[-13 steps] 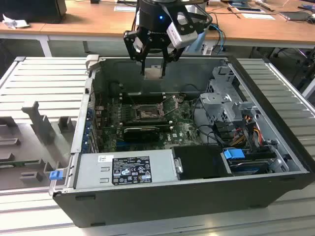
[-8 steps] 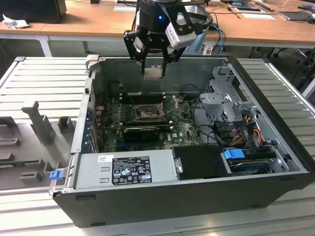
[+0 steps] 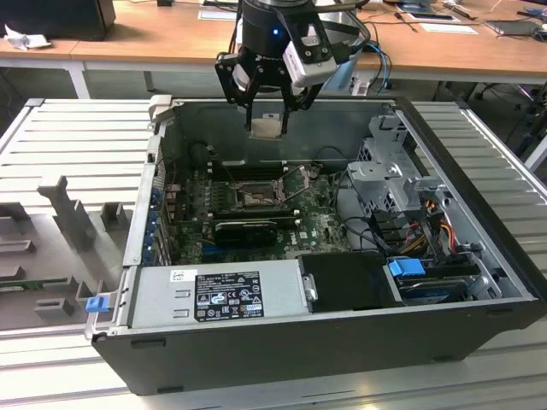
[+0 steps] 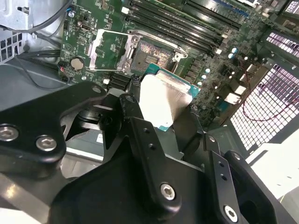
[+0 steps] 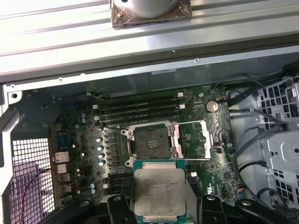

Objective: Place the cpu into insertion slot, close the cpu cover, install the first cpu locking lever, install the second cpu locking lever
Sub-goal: 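Place the cpu into insertion slot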

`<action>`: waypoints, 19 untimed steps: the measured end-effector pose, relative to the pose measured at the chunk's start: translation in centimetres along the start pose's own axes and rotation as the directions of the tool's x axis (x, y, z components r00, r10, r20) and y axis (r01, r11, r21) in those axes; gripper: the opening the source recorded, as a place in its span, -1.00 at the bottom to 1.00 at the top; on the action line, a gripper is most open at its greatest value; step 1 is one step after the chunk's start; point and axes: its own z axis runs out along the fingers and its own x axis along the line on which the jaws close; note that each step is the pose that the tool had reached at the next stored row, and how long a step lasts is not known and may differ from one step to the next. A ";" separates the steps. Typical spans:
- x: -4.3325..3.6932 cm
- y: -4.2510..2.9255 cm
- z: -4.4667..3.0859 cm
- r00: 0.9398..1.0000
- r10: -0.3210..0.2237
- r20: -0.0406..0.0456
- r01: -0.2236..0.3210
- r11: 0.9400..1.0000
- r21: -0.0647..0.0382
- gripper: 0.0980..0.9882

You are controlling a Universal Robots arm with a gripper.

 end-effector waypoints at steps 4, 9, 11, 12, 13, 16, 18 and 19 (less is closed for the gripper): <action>0.00 -0.01 0.05 1.000 0.016 0.001 -0.016 1.000 0.000 -0.03; 0.00 -0.01 0.12 0.999 0.036 0.003 -0.036 0.999 -0.001 -0.03; 0.00 -0.01 0.14 0.999 0.041 0.004 -0.041 0.999 -0.001 -0.03; 0.00 -0.01 0.15 0.999 0.046 0.004 -0.046 0.999 -0.001 -0.03; 0.00 -0.01 0.18 0.999 0.049 0.004 -0.049 0.999 -0.001 -0.03; 0.00 0.00 0.23 0.998 0.063 0.006 -0.063 0.998 -0.001 -0.03; 0.00 0.00 0.25 0.998 0.069 0.006 -0.069 0.998 -0.001 -0.03; 0.00 0.01 0.27 0.997 0.073 0.007 -0.073 0.997 -0.002 -0.03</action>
